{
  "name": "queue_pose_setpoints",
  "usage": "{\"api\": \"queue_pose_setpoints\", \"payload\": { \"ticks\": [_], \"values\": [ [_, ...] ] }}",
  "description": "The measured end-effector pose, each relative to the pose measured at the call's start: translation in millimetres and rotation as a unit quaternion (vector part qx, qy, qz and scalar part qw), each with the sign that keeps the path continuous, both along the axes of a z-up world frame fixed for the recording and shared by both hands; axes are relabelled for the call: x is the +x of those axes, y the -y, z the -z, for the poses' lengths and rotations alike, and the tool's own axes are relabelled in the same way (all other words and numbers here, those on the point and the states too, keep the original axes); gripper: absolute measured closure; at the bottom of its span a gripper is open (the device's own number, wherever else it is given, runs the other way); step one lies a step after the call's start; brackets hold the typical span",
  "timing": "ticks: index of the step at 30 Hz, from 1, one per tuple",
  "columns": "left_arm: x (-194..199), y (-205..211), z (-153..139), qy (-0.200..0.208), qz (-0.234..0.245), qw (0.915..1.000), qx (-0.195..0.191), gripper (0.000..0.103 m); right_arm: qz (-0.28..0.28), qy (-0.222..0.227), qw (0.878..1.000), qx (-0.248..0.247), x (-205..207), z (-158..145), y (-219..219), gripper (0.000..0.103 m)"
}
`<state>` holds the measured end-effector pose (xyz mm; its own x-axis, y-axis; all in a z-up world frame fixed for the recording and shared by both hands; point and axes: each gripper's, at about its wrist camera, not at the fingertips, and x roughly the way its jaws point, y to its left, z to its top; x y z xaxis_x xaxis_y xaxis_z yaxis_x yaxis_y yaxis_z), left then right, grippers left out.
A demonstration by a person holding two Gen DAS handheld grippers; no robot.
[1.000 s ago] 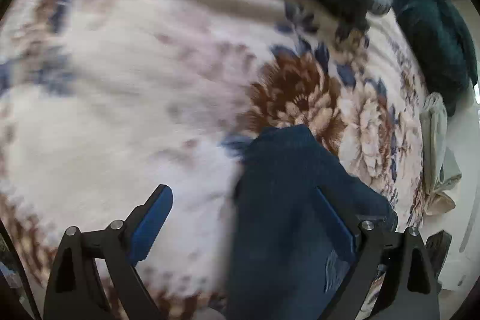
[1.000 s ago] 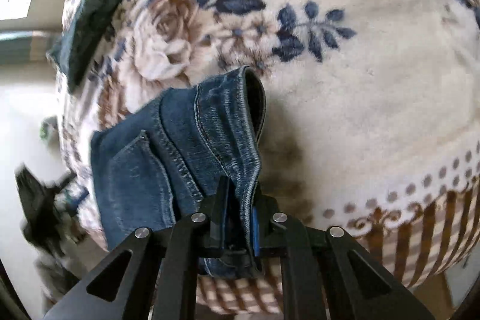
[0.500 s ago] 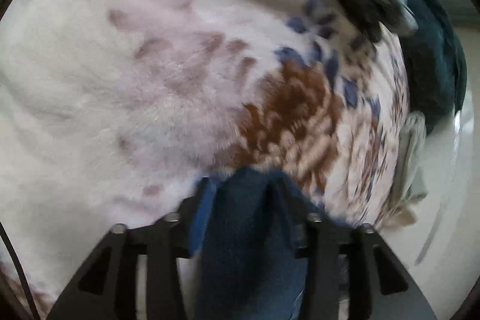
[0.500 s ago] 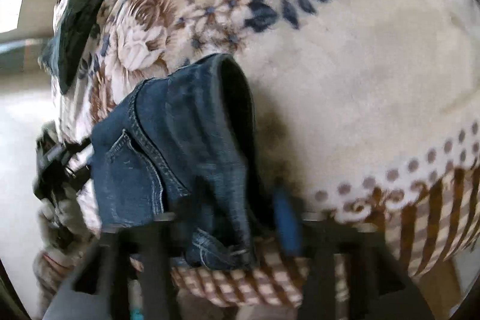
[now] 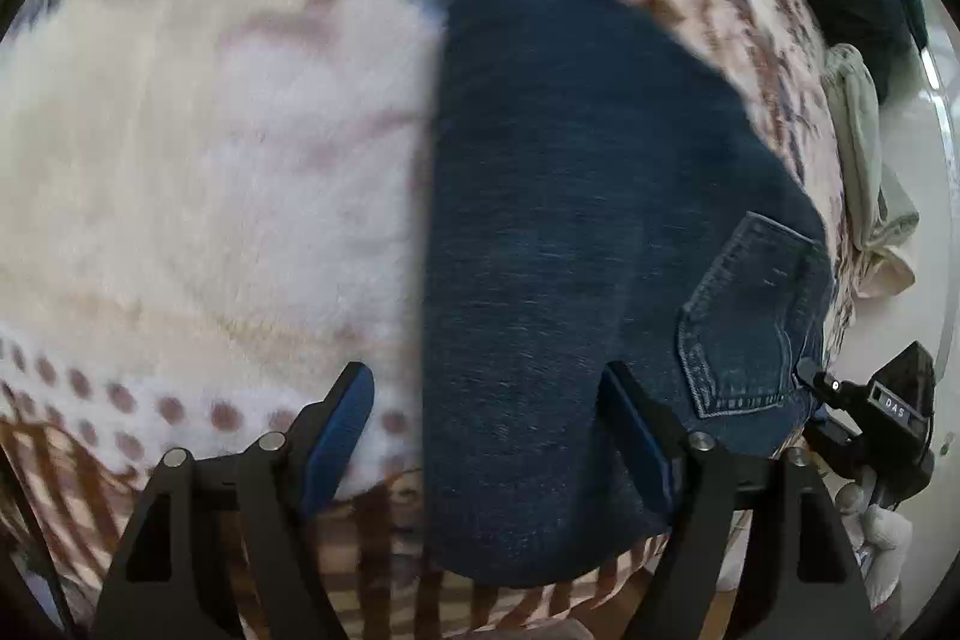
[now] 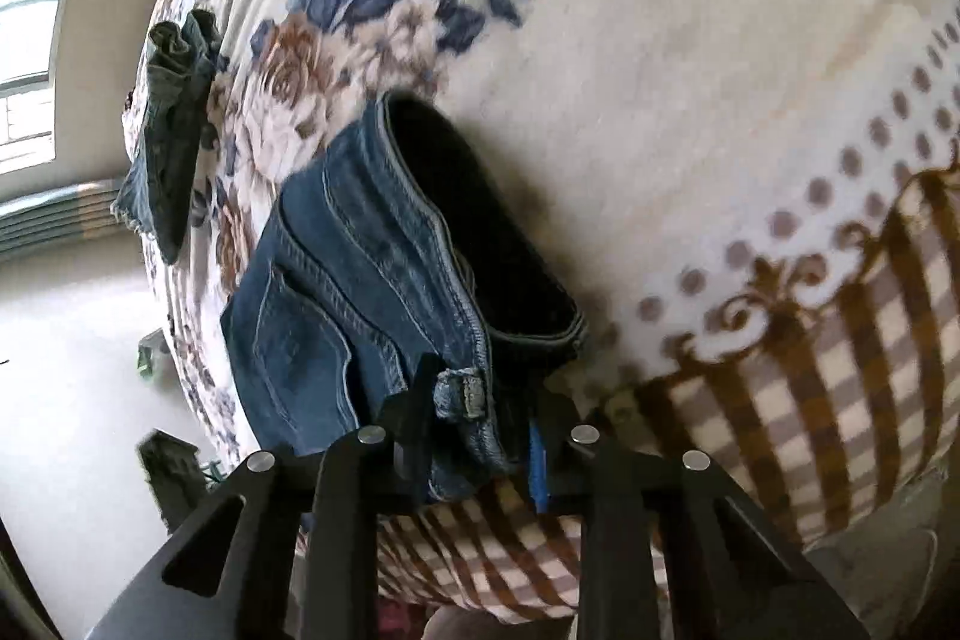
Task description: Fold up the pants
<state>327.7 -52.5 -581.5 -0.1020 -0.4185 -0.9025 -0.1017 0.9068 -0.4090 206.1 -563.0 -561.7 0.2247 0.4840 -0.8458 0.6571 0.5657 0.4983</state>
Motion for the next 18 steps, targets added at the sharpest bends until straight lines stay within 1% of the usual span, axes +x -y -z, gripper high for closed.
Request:
{"api": "queue_pose_setpoints", "payload": {
  "ticks": [3,4,5,6,7,8,10,11,12,13,15,17,18],
  "values": [
    [4.9,2.1,-3.6,-0.004,0.008,0.9999,0.006,0.026,-0.028,-0.027,0.999,0.0,3.5,20.0,-7.0,0.077],
    [7.8,3.0,-9.8,-0.005,0.008,1.0,0.003,0.026,-0.029,-0.034,0.999,0.01,4.6,26.6,-7.2,0.073],
    [9.8,3.9,-15.8,-0.001,0.005,1.0,-0.001,0.026,-0.019,-0.035,0.999,0.03,4.2,29.9,-3.7,0.063],
    [13.2,1.8,-27.9,0.016,-0.004,0.9999,-0.005,0.026,-0.008,-0.031,0.999,0.041,2.6,28.0,-0.5,0.055],
    [15.3,1.1,-32.9,0.029,-0.011,0.9995,-0.007,0.025,0.001,-0.022,0.999,0.046,0.2,25.0,2.1,0.034],
    [19.7,-1.9,-40.7,0.044,-0.023,0.9986,-0.019,0.023,0.016,-0.001,0.998,0.056,-4.9,17.8,4.6,0.019],
    [27.7,-7.1,-41.3,0.055,-0.045,0.996,-0.054,0.021,0.039,0.028,0.995,0.086,-15.1,13.8,2.6,0.018],
    [33.7,-9.0,-36.2,0.05,-0.055,0.9949,-0.068,0.021,0.049,0.033,0.992,0.109,-21.8,18.0,-3.0,0.018],
    [40.6,-10.1,-28.7,0.037,-0.064,0.9947,-0.071,0.021,0.053,0.035,0.99,0.124,-25.0,23.3,-8.2,0.018],
    [47.8,-9.3,-22.6,0.03,-0.073,0.9943,-0.073,0.021,0.057,0.033,0.987,0.148,-28.8,36.2,-19.1,0.017],
    [65.7,-9.4,-12.0,0.031,-0.093,0.9927,-0.07,0.021,0.064,0.035,0.982,0.172,-29.7,54.3,-35.1,0.017],
    [84.0,-7.4,-4.5,0.033,-0.092,0.9938,-0.054,0.021,0.078,0.049,0.974,0.206,-26.6,75.2,-54.8,0.017],
    [95.7,-4.6,0.4,0.032,-0.094,0.9938,-0.05,0.021,0.08,0.057,0.972,0.213,-22.2,81.4,-62.8,0.017]
  ]
}}
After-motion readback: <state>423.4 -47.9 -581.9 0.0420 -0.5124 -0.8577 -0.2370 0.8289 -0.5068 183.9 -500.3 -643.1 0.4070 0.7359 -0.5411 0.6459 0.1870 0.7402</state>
